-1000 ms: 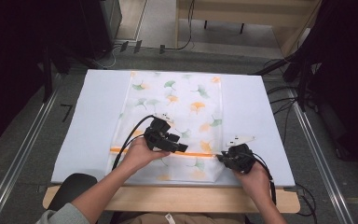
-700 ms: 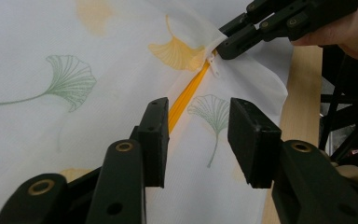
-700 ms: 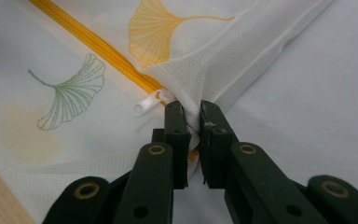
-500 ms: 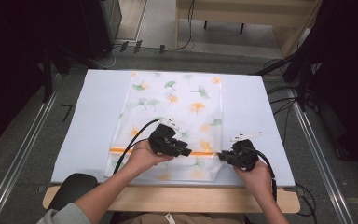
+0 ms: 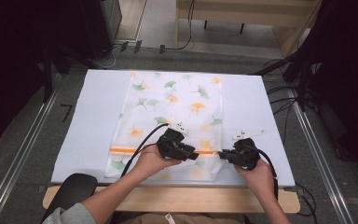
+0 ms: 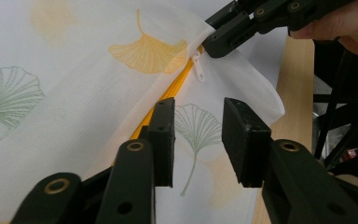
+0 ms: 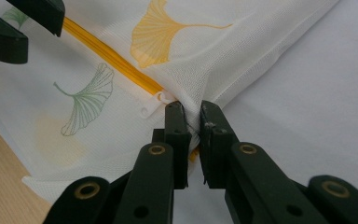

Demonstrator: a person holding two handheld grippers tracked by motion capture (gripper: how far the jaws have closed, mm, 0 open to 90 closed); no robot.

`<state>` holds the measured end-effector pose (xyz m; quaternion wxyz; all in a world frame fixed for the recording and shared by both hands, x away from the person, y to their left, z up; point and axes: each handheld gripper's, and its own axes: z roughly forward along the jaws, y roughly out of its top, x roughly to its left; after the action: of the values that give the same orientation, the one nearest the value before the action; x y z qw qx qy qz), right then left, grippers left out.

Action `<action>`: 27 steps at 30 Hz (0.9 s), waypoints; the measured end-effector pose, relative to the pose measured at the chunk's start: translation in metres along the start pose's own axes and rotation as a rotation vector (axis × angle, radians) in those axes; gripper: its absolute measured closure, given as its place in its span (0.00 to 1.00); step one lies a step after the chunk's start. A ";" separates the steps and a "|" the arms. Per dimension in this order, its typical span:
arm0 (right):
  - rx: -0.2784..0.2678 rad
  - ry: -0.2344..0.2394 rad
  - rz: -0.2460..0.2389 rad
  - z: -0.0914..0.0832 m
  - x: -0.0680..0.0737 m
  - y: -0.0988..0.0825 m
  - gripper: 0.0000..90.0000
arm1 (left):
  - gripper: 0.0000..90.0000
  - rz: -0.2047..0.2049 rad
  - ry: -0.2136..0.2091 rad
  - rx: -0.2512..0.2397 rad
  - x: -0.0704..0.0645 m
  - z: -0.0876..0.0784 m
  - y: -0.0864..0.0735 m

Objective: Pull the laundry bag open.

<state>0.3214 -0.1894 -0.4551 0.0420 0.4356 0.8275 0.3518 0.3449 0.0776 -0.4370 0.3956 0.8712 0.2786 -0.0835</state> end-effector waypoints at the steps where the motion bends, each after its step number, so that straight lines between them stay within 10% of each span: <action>1: -0.001 0.001 -0.005 0.000 0.000 0.000 0.94 | 0.75 -0.006 -0.010 -0.002 0.000 0.002 0.001; 27: -0.043 0.073 -0.083 -0.009 0.008 0.008 0.94 | 0.76 0.042 0.011 0.053 -0.010 0.045 0.015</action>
<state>0.3188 -0.1856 -0.4409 0.0358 0.3870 0.8379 0.3833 0.3479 0.0323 -0.4538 0.3724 0.8875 0.2601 -0.0778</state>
